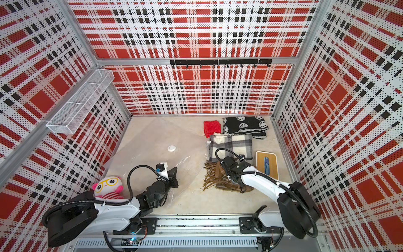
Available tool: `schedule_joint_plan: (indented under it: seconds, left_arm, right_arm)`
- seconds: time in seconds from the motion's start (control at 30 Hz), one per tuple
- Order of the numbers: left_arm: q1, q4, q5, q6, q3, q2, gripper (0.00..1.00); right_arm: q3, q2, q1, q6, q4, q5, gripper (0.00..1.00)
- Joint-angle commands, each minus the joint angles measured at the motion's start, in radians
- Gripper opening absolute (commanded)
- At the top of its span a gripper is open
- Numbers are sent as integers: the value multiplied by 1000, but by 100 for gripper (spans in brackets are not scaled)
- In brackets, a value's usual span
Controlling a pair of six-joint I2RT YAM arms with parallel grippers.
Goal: Take the scarf out of the vacuum bag
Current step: Take out the scarf from the vacuum bag, then adjust the scarf at the center of the board.
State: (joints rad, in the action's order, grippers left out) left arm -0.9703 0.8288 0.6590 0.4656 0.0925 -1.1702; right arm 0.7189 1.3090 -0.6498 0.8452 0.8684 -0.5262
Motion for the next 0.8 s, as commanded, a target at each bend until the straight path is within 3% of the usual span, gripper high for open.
schedule_joint_plan:
  seconds: [0.0,0.23,0.4,0.6,0.67,0.77]
  left_arm:
    - [-8,-8,15,-12,-11,18,0]
    - [-10,-15,19,-11,-13,31,0]
    - [-10,-17,16,-12,-13,27,0]
    - [-15,-20,17,-13,-11,37,0]
    - [-14,-26,24,-15,-12,46,0]
    - [-14,-32,29,-16,-14,49,0]
  right_arm:
    - [-1,-53,-17,52,30,6,44]
    - [86,-67,-92,62,36,-21,51]
    - [141,-13,-73,-40,-143,-19,47]
    - [150,131,7,-142,-357,99,42]
    - [159,187,-25,-162,-407,161,43]
    - [202,263,-128,-122,-387,119,44]
